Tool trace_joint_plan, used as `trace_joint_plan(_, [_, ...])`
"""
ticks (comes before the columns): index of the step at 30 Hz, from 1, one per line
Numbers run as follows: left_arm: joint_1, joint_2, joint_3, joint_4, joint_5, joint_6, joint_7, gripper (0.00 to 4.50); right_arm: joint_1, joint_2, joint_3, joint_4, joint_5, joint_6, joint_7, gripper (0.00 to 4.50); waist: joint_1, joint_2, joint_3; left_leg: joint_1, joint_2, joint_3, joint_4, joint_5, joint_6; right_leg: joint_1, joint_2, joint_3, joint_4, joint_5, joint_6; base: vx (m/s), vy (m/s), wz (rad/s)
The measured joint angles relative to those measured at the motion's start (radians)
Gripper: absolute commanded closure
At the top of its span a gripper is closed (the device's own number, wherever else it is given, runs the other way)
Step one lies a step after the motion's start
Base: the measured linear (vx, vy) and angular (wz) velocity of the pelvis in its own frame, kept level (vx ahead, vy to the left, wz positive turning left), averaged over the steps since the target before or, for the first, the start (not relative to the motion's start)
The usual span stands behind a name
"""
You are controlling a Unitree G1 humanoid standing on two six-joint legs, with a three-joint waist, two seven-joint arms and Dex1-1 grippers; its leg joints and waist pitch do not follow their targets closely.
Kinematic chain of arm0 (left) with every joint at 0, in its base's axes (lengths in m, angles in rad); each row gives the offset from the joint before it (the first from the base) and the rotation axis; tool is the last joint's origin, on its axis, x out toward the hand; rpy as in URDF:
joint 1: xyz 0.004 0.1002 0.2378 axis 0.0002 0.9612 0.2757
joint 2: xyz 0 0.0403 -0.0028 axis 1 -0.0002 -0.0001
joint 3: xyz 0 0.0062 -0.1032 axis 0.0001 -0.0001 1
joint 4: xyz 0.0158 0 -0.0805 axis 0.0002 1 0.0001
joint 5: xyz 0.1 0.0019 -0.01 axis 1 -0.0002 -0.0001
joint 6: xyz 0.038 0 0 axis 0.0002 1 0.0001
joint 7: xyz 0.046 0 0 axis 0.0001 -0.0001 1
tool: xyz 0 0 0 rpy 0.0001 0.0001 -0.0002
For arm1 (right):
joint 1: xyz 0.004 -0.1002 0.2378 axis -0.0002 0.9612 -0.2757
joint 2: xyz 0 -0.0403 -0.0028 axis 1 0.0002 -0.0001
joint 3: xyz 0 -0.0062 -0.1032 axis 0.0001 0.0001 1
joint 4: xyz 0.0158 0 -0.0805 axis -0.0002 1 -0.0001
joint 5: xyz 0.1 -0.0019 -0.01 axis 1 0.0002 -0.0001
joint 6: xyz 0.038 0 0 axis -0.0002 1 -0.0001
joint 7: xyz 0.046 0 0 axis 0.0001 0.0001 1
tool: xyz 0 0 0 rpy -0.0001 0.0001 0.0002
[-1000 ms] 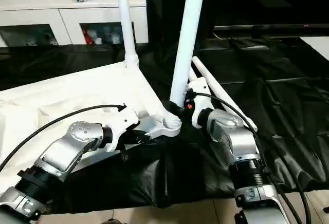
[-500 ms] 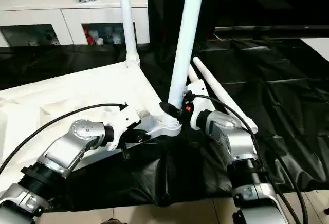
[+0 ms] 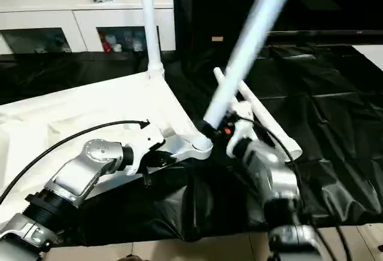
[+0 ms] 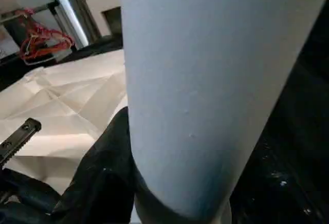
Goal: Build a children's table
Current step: Insert table leg to table base
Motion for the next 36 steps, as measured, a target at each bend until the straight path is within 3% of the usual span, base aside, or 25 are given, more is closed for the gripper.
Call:
trace_joint_plan(9, [-0.009, -0.002, 0.0, 0.019, 0.002, -0.006, -0.005, 4.5, 0.048, -0.034, 0.097, -0.101, -0.121, -0.069, -0.032, 2.59, 0.0, 0.0, 0.0, 0.002, 0.0, 0.0, -0.001, 0.0, 0.0, 0.001, 0.0, -0.001, -0.001, 0.0, 0.001, 0.0, 0.0, 0.0])
trace_joint_plan(17, [-0.01, 0.008, 0.001, 0.024, 0.01, -0.01, -0.009, 4.5, -0.013, -0.064, 0.166, -0.062, -0.187, -0.072, -0.01, 2.6, -0.016, -0.001, 0.0, 0.003, 0.0, -0.004, -0.005, 0.0, 0.0, 0.007, 0.0, -0.008, -0.017, 0.0, 0.001, 0.0, 0.0, 0.0])
trace_joint_plan(31, [-0.01, 0.046, -0.003, 0.019, 0.011, -0.011, -0.057, 4.5, -0.126, -0.076, 0.191, 0.096, -0.194, -0.079, 0.121, 2.6, -0.019, -0.021, -0.005, 0.009, 0.0, -0.004, -0.006, -0.001, 0.001, 0.01, 0.0, -0.008, -0.024, 0.0, 0.001, 0.0, 0.0, 0.0])
trace_joint_plan(36, [-0.01, 0.094, -0.016, 0.007, 0.012, -0.043, -0.124, 4.5, -0.125, -0.096, 0.21, 0.102, -0.191, -0.112, 0.225, 2.6, -0.014, -0.038, -0.003, 0.014, 0.0, -0.003, -0.013, -0.001, 0.0, 0.013, 0.0, -0.007, -0.024, 0.0, 0.001, 0.0, 0.0, 0.0])
